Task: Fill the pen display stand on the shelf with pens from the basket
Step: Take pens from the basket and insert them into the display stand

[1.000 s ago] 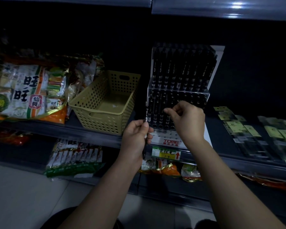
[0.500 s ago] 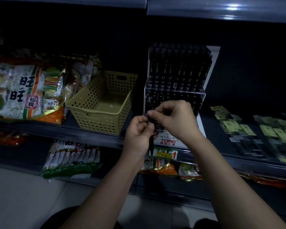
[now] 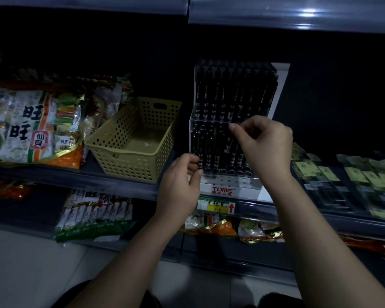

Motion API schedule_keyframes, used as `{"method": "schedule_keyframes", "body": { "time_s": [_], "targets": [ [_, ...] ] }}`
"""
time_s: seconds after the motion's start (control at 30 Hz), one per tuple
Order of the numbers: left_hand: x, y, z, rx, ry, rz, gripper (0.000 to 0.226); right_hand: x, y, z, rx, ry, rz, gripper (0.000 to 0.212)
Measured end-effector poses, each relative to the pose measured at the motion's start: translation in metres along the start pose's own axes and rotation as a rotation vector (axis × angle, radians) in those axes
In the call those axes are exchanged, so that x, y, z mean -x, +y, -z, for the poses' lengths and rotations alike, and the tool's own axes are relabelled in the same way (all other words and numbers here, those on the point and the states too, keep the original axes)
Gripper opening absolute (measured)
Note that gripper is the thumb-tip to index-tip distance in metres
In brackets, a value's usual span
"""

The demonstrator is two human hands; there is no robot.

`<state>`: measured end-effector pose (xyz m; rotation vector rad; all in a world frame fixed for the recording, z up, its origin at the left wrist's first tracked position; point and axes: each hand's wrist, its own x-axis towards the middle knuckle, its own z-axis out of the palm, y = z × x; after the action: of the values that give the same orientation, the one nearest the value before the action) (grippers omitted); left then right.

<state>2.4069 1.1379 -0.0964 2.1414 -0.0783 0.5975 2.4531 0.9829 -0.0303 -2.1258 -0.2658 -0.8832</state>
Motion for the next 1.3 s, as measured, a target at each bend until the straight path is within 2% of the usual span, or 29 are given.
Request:
{"method": "schedule_keyframes", "body": {
  "time_s": [0.13, 0.47, 0.6, 1.3],
  "targets": [
    [-0.006, -0.003, 0.008, -0.246, -0.03, -0.08, 0.026, 0.003, 0.007, -0.002, 0.042, 0.053, 0.043, 0.023],
    [-0.016, -0.015, 0.018, -0.517, -0.127, -0.058, 0.037, 0.006, 0.017, -0.015, 0.025, 0.128, 0.092, 0.024],
    [-0.016, -0.017, 0.018, -0.533, -0.132, -0.07, 0.037, 0.007, 0.019, -0.018, 0.04, 0.131, 0.101, 0.025],
    [-0.015, -0.02, 0.019, -0.494, -0.142, -0.054, 0.038, 0.026, 0.034, -0.03, 0.175, -0.1, 0.012, 0.025]
  ]
}}
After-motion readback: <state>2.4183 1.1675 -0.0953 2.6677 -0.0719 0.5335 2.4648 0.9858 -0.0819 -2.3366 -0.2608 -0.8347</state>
